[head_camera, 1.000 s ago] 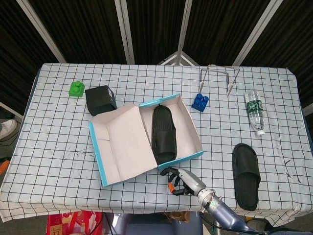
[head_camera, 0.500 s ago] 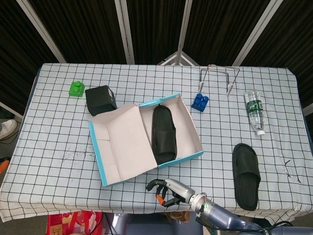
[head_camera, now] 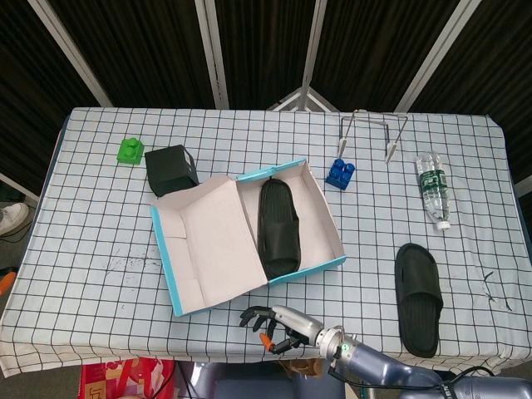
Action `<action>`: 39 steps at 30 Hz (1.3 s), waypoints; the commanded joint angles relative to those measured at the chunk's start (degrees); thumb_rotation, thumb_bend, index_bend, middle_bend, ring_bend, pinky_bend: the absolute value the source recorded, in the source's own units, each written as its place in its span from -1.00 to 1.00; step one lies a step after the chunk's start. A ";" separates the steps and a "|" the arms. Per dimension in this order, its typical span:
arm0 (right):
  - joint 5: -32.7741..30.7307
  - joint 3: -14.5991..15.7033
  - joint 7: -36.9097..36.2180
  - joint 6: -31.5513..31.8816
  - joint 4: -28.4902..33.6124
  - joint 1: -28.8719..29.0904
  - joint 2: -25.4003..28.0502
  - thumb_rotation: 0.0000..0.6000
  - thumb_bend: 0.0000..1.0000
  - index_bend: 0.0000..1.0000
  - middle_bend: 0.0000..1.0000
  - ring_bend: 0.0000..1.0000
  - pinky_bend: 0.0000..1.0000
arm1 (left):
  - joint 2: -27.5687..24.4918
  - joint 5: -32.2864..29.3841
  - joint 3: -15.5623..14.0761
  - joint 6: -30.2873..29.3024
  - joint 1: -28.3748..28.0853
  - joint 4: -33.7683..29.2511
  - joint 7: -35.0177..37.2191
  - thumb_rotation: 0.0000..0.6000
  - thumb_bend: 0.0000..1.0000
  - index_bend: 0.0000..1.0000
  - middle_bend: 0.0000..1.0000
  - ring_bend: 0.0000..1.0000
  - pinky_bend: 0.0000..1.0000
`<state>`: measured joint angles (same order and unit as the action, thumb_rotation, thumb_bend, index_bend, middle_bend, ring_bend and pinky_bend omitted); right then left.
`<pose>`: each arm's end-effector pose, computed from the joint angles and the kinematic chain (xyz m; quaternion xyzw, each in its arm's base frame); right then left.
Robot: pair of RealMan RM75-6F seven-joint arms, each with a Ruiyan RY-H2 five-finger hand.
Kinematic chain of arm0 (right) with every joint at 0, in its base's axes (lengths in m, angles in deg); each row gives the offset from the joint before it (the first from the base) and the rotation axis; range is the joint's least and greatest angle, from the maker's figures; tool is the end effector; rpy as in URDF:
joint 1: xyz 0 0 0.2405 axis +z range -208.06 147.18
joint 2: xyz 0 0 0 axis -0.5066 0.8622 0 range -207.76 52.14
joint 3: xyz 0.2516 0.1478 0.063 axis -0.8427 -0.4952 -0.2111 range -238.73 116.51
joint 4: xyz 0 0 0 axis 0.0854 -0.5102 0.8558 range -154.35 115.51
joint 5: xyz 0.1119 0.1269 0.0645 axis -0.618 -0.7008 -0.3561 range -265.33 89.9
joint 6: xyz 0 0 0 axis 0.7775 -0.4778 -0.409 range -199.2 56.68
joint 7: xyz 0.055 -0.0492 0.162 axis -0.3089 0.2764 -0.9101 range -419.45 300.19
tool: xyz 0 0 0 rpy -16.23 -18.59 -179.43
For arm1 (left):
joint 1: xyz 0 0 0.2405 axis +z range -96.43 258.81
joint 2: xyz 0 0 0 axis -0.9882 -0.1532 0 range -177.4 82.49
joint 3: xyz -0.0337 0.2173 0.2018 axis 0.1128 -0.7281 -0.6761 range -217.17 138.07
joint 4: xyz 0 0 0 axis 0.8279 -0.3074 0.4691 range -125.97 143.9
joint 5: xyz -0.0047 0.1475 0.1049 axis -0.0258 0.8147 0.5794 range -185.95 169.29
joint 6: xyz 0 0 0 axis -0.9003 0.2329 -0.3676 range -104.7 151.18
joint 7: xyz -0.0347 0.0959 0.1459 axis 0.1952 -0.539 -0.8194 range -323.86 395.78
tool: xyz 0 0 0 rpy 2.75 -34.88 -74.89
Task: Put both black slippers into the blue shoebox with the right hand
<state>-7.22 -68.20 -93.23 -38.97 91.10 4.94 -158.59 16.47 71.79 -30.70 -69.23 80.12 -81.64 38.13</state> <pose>-0.1215 -0.2483 -0.0260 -0.6089 0.7191 -0.3342 0.0197 -0.3536 0.2064 0.2543 -0.4996 -0.3553 -0.4228 0.6674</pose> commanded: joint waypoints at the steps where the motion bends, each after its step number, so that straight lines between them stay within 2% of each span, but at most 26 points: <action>1: 0.73 -0.12 -0.12 1.63 -1.22 0.18 -0.95 1.00 0.36 -0.41 -0.72 -0.46 -0.15 | 0.01 0.01 -0.01 0.04 -0.03 0.01 -0.03 1.00 -0.93 -0.54 -0.91 -1.00 -0.91; 8: -0.89 -0.54 0.31 4.82 -3.03 0.05 -2.76 1.00 0.40 -0.41 -0.80 -0.47 -0.15 | 0.03 -0.01 -0.01 0.04 -0.04 0.00 -0.06 1.00 -0.93 -0.54 -0.91 -1.00 -0.91; 25: -5.08 -1.77 2.68 7.00 -2.84 2.12 -6.07 1.00 0.47 -0.45 -0.87 -0.47 -0.15 | 0.07 0.18 -0.18 0.17 -0.14 -0.08 -0.28 1.00 -0.93 -0.54 -0.91 -1.00 -0.91; 39: -12.22 -3.67 7.56 7.86 -4.30 4.73 -10.26 1.00 0.54 -0.48 -0.94 -0.47 -0.15 | -0.08 0.06 -0.09 0.09 -0.07 0.09 0.16 1.00 -0.93 -0.54 -0.91 -1.00 -0.91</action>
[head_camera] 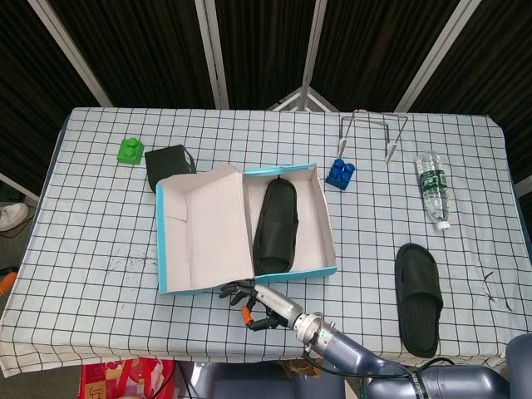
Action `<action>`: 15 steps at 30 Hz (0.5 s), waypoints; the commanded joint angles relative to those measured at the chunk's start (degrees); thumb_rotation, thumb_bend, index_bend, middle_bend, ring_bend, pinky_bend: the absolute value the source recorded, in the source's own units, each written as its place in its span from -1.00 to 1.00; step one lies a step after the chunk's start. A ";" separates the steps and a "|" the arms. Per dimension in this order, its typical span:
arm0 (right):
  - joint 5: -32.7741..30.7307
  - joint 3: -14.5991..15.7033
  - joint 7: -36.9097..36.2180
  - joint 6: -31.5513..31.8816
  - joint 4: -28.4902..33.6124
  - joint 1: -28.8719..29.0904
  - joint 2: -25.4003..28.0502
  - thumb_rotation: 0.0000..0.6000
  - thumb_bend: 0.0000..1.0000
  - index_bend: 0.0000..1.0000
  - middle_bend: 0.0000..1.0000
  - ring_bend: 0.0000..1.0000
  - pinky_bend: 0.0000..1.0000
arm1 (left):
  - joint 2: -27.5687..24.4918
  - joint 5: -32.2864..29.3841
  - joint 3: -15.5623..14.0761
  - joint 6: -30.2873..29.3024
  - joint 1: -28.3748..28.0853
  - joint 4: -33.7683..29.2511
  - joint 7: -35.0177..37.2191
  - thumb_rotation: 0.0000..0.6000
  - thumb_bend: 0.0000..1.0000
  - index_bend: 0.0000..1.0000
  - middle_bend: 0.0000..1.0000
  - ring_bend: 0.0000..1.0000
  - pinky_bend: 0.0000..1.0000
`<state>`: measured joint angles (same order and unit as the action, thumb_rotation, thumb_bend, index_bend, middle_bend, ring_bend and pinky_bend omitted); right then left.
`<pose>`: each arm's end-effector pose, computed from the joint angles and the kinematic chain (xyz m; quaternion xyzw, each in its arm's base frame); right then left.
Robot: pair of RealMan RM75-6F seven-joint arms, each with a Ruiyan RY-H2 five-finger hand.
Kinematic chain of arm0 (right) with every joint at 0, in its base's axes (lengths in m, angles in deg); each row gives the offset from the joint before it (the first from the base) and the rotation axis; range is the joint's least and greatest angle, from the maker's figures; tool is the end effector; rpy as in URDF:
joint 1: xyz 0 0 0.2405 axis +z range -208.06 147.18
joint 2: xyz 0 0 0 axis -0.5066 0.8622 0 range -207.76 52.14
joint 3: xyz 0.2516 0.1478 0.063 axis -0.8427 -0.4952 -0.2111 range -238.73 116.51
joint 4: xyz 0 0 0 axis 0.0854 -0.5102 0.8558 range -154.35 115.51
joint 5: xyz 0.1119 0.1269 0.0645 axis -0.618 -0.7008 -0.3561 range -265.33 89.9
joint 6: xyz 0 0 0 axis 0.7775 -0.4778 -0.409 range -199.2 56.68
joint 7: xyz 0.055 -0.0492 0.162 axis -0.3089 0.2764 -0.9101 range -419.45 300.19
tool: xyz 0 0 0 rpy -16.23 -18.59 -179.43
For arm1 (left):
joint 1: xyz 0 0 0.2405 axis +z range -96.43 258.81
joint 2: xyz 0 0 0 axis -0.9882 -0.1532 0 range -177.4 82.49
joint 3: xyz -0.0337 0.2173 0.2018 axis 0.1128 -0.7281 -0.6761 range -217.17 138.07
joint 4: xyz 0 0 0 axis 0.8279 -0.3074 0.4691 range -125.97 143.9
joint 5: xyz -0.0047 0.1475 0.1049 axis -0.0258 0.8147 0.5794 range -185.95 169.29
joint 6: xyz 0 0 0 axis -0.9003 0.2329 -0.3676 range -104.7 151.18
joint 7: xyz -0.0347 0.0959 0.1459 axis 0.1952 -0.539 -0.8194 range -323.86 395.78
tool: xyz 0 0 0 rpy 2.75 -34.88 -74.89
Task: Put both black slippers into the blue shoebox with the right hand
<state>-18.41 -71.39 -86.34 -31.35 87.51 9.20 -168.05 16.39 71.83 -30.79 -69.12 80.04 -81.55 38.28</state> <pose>-0.0844 -0.2796 -0.0520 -0.5673 0.7198 -0.3998 0.0148 -0.3537 0.2068 0.2544 -0.5009 -0.3557 -0.4225 0.6664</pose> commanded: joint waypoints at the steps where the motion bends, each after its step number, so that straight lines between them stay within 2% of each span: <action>1: -1.51 -0.68 0.97 0.33 -1.18 0.67 -1.11 1.00 0.54 -0.48 -0.94 -0.47 -0.15 | -0.02 0.06 -0.02 -0.06 0.02 0.01 0.06 1.00 -0.93 -0.54 -0.91 -1.00 -0.91; 15: -5.57 -2.73 2.97 2.47 -4.95 1.35 -3.47 1.00 0.54 -0.48 -0.95 -0.48 -0.15 | 0.03 0.58 -0.25 -0.48 0.13 -0.23 -0.50 1.00 -0.93 -0.53 -0.91 -1.00 -0.91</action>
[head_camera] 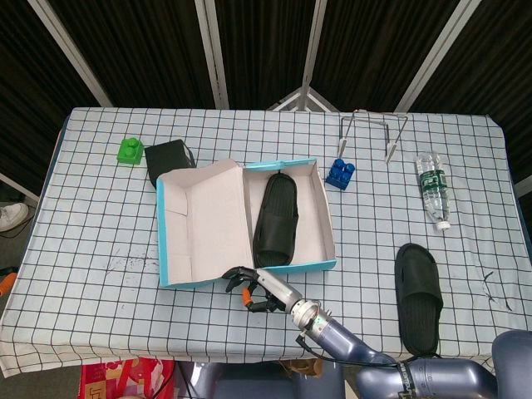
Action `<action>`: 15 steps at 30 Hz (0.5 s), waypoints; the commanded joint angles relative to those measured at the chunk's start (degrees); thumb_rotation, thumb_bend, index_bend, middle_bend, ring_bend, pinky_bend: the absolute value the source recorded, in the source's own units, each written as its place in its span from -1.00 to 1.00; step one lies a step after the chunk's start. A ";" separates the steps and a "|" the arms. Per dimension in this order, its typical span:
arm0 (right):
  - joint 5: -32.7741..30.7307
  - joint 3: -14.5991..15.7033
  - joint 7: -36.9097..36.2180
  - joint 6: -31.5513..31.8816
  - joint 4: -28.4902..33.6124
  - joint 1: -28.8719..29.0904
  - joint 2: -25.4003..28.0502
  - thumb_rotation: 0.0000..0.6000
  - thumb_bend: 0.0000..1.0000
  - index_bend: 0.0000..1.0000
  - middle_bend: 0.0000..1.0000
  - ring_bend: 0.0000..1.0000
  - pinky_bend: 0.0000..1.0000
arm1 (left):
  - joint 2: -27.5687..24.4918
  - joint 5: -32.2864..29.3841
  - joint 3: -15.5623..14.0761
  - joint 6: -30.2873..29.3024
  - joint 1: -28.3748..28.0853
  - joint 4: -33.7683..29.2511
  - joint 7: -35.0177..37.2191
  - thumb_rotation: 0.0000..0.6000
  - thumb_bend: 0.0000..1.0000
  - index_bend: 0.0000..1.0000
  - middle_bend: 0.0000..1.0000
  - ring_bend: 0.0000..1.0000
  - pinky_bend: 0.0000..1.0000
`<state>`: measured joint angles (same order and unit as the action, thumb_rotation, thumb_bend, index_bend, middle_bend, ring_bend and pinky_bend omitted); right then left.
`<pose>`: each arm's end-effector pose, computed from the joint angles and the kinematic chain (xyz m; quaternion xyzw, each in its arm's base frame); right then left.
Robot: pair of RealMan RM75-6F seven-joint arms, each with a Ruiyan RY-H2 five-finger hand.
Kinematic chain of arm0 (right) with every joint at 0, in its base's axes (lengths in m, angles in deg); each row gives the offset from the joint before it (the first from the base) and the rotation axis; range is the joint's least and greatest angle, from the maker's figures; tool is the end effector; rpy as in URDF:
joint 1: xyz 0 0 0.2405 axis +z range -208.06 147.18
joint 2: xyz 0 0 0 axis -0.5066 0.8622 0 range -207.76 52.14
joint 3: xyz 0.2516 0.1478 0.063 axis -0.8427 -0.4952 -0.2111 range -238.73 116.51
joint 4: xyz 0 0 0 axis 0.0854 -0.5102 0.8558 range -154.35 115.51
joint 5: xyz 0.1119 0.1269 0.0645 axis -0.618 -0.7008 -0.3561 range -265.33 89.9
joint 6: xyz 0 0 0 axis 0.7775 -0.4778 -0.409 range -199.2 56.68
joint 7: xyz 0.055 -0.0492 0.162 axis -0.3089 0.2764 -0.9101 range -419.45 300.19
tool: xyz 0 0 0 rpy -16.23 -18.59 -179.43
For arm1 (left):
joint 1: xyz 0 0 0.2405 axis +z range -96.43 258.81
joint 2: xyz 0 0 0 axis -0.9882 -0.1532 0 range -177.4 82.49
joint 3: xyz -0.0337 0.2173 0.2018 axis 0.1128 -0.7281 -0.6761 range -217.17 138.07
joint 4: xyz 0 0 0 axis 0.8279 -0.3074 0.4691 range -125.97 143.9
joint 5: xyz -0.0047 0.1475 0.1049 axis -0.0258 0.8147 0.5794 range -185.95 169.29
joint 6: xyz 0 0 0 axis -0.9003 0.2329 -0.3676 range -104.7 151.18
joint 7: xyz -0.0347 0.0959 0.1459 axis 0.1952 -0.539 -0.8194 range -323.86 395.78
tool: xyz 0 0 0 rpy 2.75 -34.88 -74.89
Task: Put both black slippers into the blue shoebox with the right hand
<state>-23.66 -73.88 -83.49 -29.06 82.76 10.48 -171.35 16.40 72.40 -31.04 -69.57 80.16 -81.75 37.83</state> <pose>-0.0860 -0.3061 -0.0618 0.5470 -0.7217 0.4236 0.0229 -0.3518 0.2054 0.2537 -0.5040 -0.3521 -0.4227 0.6658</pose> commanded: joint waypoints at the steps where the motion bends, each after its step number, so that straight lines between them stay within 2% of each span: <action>1: -0.36 -0.29 0.24 0.22 -0.14 0.06 -0.04 1.00 0.54 -0.48 -0.95 -0.48 -0.15 | 0.03 -0.01 0.00 -0.04 0.02 -0.03 -0.10 1.00 -0.93 -0.53 -0.91 -1.00 -0.91; 7: 0.44 -0.28 0.31 0.89 2.86 -1.03 3.33 1.00 0.54 -0.49 -0.95 -0.49 -0.15 | 0.10 -0.30 -0.03 0.53 -0.19 -0.01 -0.39 1.00 -0.93 -0.53 -0.91 -1.00 -0.91; 10: 2.22 0.79 -0.65 0.46 8.22 -2.93 9.67 1.00 0.54 -0.49 -0.95 -0.49 -0.15 | 0.07 -0.11 -0.03 0.03 0.00 -0.42 -0.47 1.00 -0.93 -0.53 -0.91 -1.00 -0.91; 15: 5.34 1.99 -2.42 0.89 12.97 -5.28 15.94 1.00 0.54 -0.49 -0.91 -0.46 -0.15 | -0.02 -0.56 0.15 -0.06 0.14 -0.49 -0.33 1.00 -0.93 -0.52 -0.91 -1.00 -0.91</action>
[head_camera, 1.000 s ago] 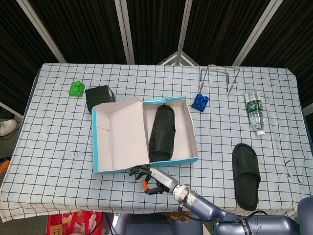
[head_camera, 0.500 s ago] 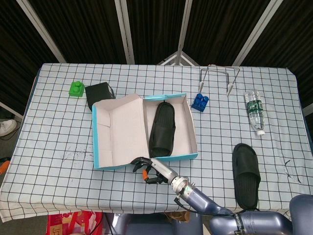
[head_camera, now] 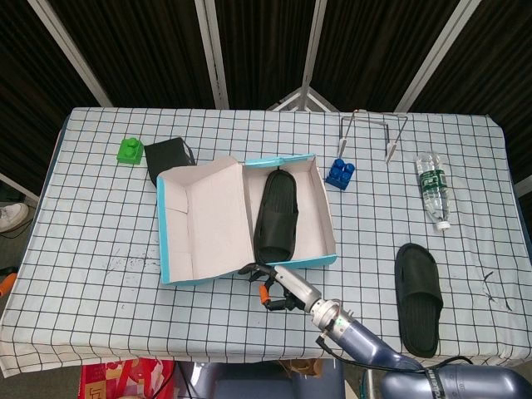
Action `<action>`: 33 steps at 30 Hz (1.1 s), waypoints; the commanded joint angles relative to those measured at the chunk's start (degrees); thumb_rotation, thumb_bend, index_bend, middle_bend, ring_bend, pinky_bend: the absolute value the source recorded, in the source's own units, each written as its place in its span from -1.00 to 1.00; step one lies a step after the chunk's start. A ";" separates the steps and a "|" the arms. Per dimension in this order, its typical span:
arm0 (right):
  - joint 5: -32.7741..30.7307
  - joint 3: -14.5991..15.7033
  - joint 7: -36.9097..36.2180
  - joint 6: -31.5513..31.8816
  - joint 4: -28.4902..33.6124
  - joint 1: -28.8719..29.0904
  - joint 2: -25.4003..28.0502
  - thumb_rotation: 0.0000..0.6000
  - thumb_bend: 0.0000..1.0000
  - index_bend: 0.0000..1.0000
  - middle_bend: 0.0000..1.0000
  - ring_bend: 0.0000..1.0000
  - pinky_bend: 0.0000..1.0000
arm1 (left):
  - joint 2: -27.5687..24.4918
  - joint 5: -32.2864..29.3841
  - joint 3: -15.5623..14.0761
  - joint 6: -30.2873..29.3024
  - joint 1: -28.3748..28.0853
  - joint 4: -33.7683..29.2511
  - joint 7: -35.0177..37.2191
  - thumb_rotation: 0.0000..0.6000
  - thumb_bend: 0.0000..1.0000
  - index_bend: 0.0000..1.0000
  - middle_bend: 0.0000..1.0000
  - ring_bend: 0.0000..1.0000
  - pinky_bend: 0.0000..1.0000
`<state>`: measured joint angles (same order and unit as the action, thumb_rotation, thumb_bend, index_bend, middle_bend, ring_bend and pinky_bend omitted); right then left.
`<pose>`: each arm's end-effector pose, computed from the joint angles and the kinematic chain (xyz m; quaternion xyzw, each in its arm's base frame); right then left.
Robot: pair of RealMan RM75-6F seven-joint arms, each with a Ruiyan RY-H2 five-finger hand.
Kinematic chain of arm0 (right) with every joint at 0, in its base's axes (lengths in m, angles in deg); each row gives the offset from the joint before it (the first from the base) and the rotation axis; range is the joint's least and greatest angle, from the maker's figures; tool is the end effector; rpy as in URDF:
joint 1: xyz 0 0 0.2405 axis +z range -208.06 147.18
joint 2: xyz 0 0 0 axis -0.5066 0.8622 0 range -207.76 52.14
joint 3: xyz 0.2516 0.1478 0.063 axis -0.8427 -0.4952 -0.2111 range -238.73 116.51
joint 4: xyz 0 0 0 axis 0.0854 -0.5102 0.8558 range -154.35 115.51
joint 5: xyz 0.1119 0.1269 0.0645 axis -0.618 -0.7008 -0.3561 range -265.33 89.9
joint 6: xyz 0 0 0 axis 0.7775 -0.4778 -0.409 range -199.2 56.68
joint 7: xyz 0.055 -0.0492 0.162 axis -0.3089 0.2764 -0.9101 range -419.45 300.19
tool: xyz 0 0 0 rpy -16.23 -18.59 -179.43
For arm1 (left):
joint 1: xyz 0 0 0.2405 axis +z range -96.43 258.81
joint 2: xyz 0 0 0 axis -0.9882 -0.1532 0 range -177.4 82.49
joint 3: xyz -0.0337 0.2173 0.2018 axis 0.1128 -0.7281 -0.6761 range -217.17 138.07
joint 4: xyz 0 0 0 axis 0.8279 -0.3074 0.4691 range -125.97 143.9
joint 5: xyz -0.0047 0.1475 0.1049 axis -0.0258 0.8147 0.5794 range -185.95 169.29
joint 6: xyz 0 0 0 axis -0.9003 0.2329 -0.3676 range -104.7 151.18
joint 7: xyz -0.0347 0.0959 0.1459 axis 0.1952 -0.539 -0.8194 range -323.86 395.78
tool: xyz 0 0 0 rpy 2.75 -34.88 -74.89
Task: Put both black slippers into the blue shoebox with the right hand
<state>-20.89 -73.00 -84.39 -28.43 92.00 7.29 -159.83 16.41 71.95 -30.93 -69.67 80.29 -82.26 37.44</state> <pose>-0.1045 -0.2987 -0.0029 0.5567 -0.7112 0.4273 0.0410 -0.3520 0.2046 0.2539 -0.5000 -0.3542 -0.4218 0.6683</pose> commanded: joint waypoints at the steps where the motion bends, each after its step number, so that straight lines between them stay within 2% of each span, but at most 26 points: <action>1: 3.35 1.30 -1.91 0.60 4.50 -2.63 5.62 1.00 0.54 -0.49 -0.88 -0.45 -0.15 | -0.04 -0.13 0.05 0.08 0.01 0.04 0.09 1.00 -0.93 -0.52 -0.91 -1.00 -0.91; 5: 6.03 2.29 -2.33 1.98 6.39 -4.56 10.70 1.00 0.54 -0.49 -0.84 -0.44 -0.15 | -0.06 -0.03 0.04 0.03 0.03 0.05 0.19 1.00 -0.93 -0.52 -0.91 -1.00 -0.91; 8: 7.03 3.28 -0.04 2.91 5.54 -5.52 15.05 1.00 0.53 -0.49 -0.84 -0.45 -0.15 | -0.10 0.00 0.05 -0.16 0.12 0.02 0.18 1.00 -0.93 -0.52 -0.91 -1.00 -0.91; 11: 6.80 4.51 4.60 3.48 3.52 -5.87 18.38 1.00 0.32 -0.50 -0.84 -0.52 -0.24 | -0.05 -0.14 0.11 -0.22 0.15 -0.02 -0.06 1.00 -0.93 -0.52 -0.91 -1.00 -0.91; 15: 5.57 5.78 9.52 3.20 1.50 -5.64 20.27 1.00 -0.02 -0.59 -0.86 -0.66 -0.47 | 0.03 -0.30 0.22 -0.25 0.12 0.01 -0.33 1.00 -0.93 -0.52 -0.91 -1.00 -0.91; 19: 4.04 7.48 15.75 3.18 -0.78 -5.46 21.70 1.00 -0.18 -0.70 -0.93 -0.78 -0.65 | 0.15 -0.40 0.25 -0.20 0.08 0.00 -0.68 1.00 -0.93 -0.52 -0.91 -1.00 -0.91; 22: 3.04 8.80 20.81 3.77 -2.41 -5.52 22.43 1.00 -0.21 -0.72 -0.96 -0.84 -0.70 | 0.24 -0.47 0.29 -0.18 0.03 -0.01 -1.05 1.00 -0.93 -0.51 -0.91 -1.00 -0.91; 23: 2.87 10.21 25.20 3.64 -4.52 -5.39 23.48 1.00 -0.23 -0.73 -0.97 -0.85 -0.72 | 0.31 -0.50 0.28 -0.17 0.00 -0.06 -1.39 1.00 -0.93 -0.51 -0.91 -1.00 -0.91; 33: -0.52 11.97 35.31 3.31 -7.95 -4.23 25.23 1.00 -0.26 -0.75 -0.98 -0.89 -0.75 | 0.56 -0.58 0.20 -0.19 -0.04 -0.42 -2.75 1.00 -0.93 -0.51 -0.91 -1.00 -0.91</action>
<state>-20.59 -61.64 -50.33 -24.72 84.95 2.66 -135.25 16.92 71.37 -30.73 -69.86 80.27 -82.65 34.79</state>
